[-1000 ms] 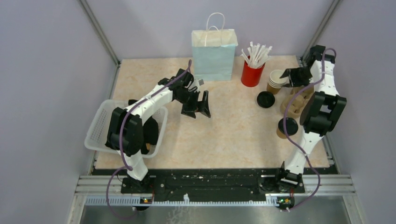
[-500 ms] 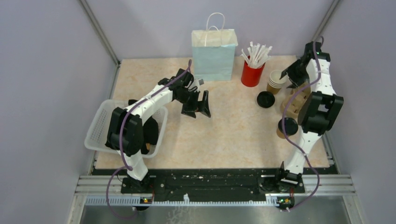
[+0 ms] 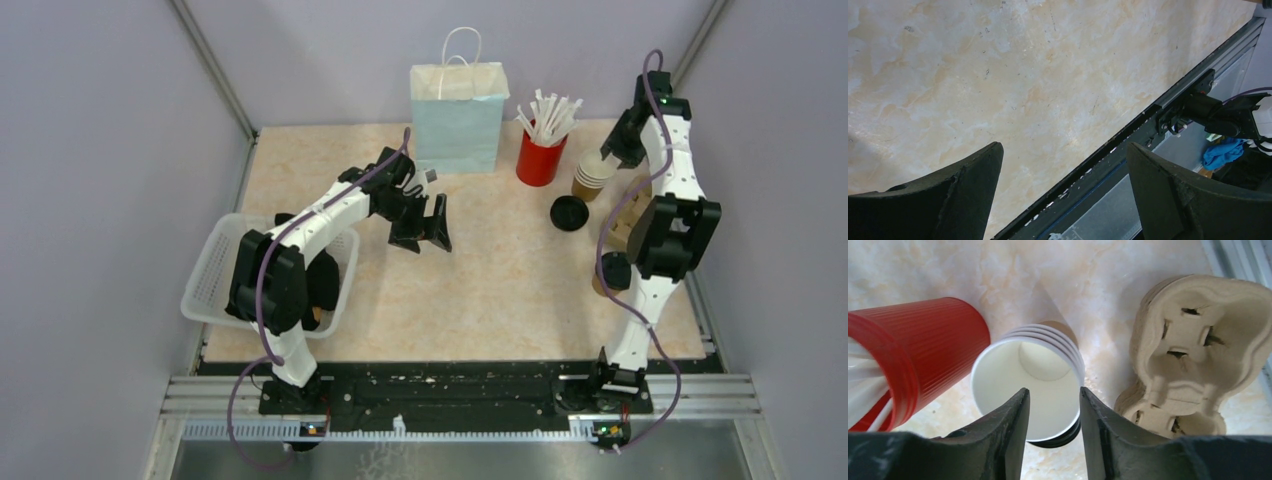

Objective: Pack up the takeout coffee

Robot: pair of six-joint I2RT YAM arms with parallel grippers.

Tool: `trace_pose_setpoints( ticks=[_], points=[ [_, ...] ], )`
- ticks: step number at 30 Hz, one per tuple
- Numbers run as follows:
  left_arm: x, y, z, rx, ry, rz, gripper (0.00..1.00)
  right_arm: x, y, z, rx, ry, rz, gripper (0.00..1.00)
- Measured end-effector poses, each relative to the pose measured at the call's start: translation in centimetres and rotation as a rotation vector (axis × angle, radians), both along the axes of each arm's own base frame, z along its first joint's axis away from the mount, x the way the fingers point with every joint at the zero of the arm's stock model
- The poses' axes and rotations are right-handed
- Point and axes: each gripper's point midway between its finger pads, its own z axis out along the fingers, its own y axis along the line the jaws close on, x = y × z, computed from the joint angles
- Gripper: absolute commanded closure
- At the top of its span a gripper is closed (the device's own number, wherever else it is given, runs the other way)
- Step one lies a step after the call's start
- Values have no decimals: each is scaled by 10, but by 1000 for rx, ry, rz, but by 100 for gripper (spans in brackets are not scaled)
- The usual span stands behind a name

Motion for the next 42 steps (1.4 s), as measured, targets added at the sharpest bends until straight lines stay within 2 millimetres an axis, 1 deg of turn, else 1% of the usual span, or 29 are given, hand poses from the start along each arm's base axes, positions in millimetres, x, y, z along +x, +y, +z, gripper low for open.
trace_pose_setpoints(
  ticks=[5, 8, 11, 13, 18, 22, 23, 26, 32, 39, 42],
  points=[
    [0, 0, 0, -1, 1, 0, 2, -2, -7, -7, -39, 25, 2, 57],
    [0, 0, 0, -1, 1, 0, 2, -2, -9, -8, -53, 31, 11, 61],
    [0, 0, 0, -1, 0, 0, 2, 2, -10, -9, -56, 30, 17, 69],
    [0, 0, 0, 0, 0, 0, 1, 3, -10, -14, -57, 36, 21, 70],
    [0, 0, 0, 0, 1, 1, 1, 5, -11, -29, -53, 67, 21, 68],
    [0, 0, 0, -1, 4, 5, 2, 4, -11, -32, -54, 77, 24, 75],
    [0, 0, 0, -1, 5, 6, 2, 4, -11, -32, -57, 76, 26, 75],
    [0, 0, 0, -2, 7, 9, 2, 4, -12, -30, -62, 76, 26, 70],
    [0, 0, 0, -2, 8, 9, 2, 5, -13, -27, -70, 73, 29, 71],
    [0, 0, 0, -2, 8, 9, 2, 4, -13, -27, -71, 74, 30, 82],
    [0, 0, 0, -2, 8, 9, 2, 4, -13, -27, -71, 74, 31, 92]
  ],
)
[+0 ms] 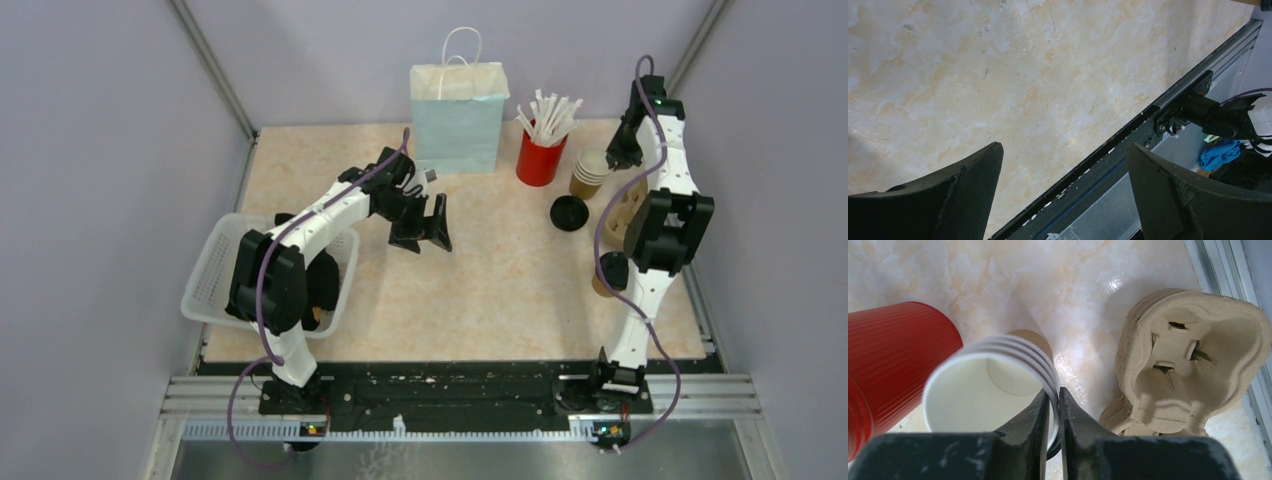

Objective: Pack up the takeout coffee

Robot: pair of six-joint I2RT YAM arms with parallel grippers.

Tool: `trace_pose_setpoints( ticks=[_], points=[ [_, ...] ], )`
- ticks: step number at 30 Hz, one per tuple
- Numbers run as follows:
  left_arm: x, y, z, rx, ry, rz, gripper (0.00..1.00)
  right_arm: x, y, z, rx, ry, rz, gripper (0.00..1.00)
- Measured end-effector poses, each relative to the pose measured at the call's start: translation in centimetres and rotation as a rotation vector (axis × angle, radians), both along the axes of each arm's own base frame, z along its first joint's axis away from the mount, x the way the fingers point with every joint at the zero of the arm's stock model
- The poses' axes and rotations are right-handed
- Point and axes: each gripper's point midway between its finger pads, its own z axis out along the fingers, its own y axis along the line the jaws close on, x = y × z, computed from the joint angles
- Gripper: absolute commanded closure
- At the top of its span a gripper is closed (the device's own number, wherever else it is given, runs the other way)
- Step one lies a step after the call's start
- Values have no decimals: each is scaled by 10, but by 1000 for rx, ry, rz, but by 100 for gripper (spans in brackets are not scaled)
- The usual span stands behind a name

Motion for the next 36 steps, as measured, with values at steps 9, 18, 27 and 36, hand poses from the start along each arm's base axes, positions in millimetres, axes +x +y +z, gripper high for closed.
trace_pose_setpoints(
  ticks=[9, 18, 27, 36],
  points=[
    [0, 0, 0, 0, 0, 0, 1, -2, -2, 2, -12, 8, -7, 99],
    [0, 0, 0, 0, 0, 0, 2, -4, -4, 1, -20, 15, -2, 100],
    [0, 0, 1, -1, -1, 0, 2, -1, 0, 25, -11, -36, 7, 100],
    [0, -3, 2, -12, -3, -5, 1, 1, 2, 34, -26, -65, 9, 100]
  ],
)
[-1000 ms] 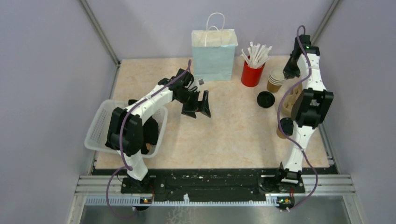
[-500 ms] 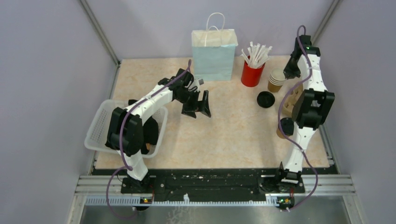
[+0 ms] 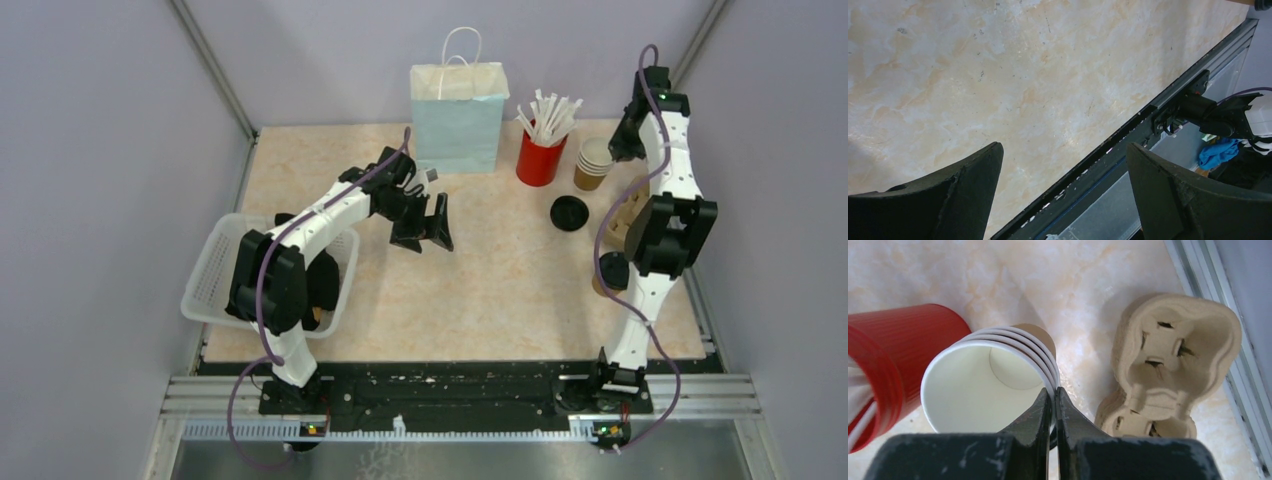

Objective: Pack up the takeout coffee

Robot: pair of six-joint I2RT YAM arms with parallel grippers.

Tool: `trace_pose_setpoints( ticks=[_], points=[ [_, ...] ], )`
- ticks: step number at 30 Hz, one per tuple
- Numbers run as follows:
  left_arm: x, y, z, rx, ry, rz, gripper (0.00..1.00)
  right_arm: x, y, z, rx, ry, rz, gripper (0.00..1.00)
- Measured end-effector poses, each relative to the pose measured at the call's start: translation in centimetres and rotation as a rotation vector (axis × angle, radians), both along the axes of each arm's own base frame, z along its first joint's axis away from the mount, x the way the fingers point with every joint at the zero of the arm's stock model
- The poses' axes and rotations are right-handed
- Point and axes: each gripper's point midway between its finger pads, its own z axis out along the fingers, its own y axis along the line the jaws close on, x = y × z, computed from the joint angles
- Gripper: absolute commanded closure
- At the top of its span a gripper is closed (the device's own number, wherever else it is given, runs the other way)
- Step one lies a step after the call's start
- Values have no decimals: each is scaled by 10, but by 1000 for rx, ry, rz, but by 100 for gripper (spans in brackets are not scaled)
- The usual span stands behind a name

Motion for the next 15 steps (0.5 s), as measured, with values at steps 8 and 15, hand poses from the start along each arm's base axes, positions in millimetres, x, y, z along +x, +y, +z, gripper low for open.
trace_pose_setpoints(
  ticks=[8, 15],
  points=[
    [-1, -1, 1, 1, 0, -5, 2, -16, 6, -19, -93, 82, 26, 100],
    [-2, -2, 1, 1, -1, -9, 2, -3, 19, -16, -20, -17, 35, 100]
  ],
)
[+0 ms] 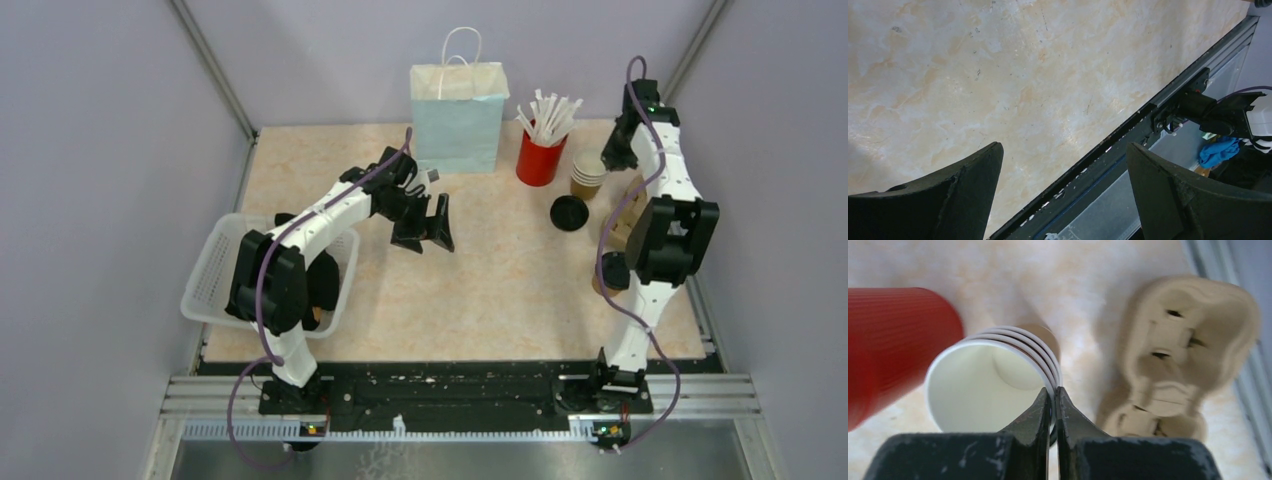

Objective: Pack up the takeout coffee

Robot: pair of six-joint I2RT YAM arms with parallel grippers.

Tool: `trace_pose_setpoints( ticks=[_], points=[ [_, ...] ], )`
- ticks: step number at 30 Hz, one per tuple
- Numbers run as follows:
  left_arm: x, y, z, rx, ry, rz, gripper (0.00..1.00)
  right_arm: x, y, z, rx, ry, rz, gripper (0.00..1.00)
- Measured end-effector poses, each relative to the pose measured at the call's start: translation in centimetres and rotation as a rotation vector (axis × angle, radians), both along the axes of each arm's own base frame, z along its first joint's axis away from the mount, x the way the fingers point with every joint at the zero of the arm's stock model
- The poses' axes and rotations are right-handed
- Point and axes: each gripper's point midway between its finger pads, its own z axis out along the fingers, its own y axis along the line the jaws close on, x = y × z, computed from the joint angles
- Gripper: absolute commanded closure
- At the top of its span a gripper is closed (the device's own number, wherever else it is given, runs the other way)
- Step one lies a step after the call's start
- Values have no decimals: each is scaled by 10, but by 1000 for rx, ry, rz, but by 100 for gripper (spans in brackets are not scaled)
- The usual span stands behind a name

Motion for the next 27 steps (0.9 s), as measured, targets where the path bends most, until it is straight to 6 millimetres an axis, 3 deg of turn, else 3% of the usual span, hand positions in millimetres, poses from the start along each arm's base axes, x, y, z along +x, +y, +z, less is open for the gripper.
trace_pose_setpoints(
  ticks=[3, 7, 16, 22, 27],
  points=[
    [0, 0, 0, 2, 2, 0, 1, -19, -21, -8, -22, 59, -38, 100],
    [-1, 0, 0, 1, 3, 0, 2, -14, -37, -4, -25, 22, -66, 100],
    [2, -2, 4, -10, -4, -2, 1, -15, -26, -18, 99, -21, -47, 100],
    [15, -19, 24, -88, -30, -9, 2, -16, -27, -14, 162, -59, -43, 100],
    [23, -33, 27, -151, -15, -7, 2, -13, -19, -13, 187, -70, -23, 100]
  ],
)
